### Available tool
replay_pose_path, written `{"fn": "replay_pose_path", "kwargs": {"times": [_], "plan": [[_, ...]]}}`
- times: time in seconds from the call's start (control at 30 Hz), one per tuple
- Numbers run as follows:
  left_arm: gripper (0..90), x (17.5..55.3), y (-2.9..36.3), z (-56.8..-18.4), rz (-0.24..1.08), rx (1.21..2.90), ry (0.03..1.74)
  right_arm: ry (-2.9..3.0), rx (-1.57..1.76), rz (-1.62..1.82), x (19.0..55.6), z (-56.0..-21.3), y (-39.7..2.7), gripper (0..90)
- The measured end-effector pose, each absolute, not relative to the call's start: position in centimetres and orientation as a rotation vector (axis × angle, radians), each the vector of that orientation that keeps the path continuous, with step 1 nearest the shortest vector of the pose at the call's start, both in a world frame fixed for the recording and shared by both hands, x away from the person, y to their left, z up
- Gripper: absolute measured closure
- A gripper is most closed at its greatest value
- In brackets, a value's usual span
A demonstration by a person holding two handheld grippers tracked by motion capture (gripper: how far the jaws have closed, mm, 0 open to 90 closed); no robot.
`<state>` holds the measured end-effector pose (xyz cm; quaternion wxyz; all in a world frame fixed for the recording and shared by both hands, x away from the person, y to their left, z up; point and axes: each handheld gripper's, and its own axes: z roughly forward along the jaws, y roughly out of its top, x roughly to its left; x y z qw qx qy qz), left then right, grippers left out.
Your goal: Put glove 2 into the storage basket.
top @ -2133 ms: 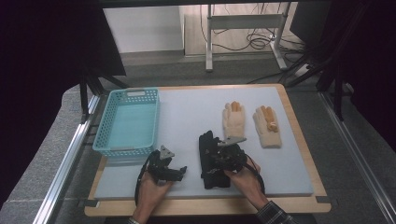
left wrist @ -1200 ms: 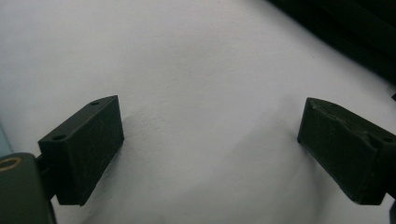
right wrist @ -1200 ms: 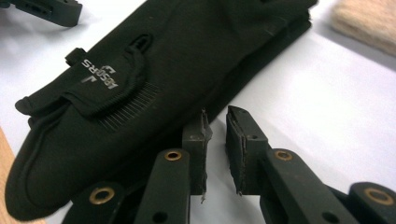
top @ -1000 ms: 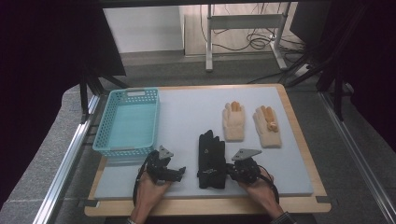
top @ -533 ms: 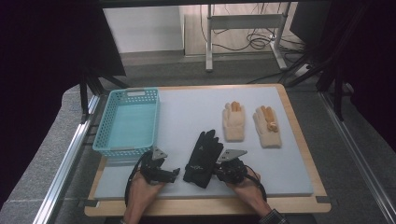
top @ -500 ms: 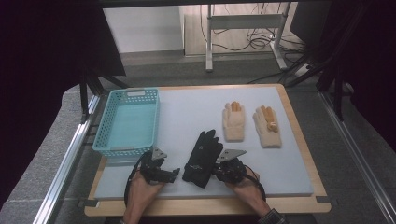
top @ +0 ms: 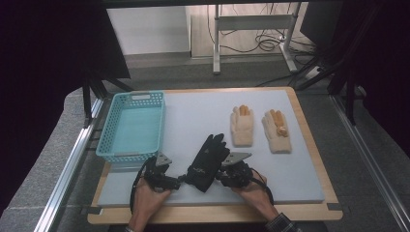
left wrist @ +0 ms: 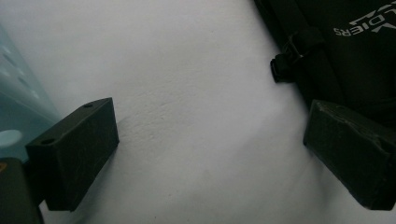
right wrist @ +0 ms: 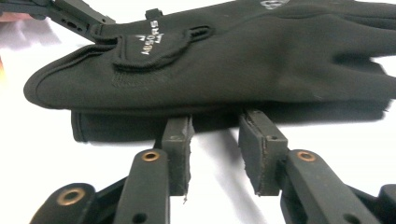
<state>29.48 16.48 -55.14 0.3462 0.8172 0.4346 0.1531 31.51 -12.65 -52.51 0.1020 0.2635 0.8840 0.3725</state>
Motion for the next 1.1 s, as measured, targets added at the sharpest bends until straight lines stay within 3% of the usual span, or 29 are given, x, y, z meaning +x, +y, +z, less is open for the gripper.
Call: {"fn": "replay_pose_path", "kwargs": {"times": [0.23, 0.33, 0.5, 0.73, 1.1], "plan": [[3.2, 29.5, 16.5, -55.1, 0.398, 2.121, 1.129, 2.522, 0.837, 1.054, 32.1, -51.6, -16.6, 42.8], [3.3, 29.5, 16.5, -55.1, 0.398, 2.122, 1.128, 2.470, 0.914, 1.065, 32.8, -51.3, -19.1, 30.9], [3.3, 29.5, 16.5, -55.1, 0.397, 2.121, 1.129, 2.410, 1.002, 1.055, 33.7, -51.2, -21.9, 21.3], [3.2, 29.5, 16.5, -55.1, 0.392, 2.121, 1.129, 2.366, 1.069, 0.969, 34.1, -52.3, -24.4, 17.4], [3.3, 29.5, 16.6, -55.1, 0.379, 2.116, 1.132, 2.347, 1.073, 0.975, 34.2, -53.2, -24.9, 14.9]]}}
